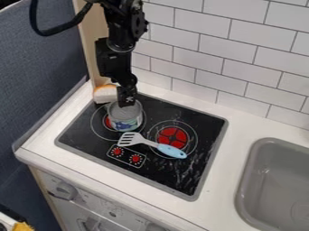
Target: Put the white object in the right burner
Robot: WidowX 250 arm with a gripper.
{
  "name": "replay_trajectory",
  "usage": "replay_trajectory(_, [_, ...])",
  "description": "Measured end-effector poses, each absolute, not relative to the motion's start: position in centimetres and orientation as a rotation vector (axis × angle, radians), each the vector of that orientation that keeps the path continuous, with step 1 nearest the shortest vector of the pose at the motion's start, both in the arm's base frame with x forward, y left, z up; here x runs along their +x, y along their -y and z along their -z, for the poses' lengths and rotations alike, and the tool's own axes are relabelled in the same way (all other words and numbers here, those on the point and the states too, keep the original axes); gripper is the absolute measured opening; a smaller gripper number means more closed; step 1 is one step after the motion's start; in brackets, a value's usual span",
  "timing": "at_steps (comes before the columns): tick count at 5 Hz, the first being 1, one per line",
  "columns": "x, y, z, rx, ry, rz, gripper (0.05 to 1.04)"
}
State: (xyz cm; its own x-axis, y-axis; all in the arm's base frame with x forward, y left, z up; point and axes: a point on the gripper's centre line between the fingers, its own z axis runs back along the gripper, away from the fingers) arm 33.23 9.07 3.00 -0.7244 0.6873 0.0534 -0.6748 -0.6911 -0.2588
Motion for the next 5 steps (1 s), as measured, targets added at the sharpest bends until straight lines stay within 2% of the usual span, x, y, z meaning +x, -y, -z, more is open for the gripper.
replay_trajectory(1, [32.9,-9.0,-1.8,-0.022,0.309,-2.359,0.999])
replay_trajectory(2, [33.4,-10.7,-1.5,0.003,0.301,-2.376,0.999])
replay_trajectory(3, [34.4,-13.4,-1.0,0.04,0.289,-2.408,0.999])
replay_trajectory(5, [36.7,-18.0,1.2,0.063,0.303,-2.428,0.999])
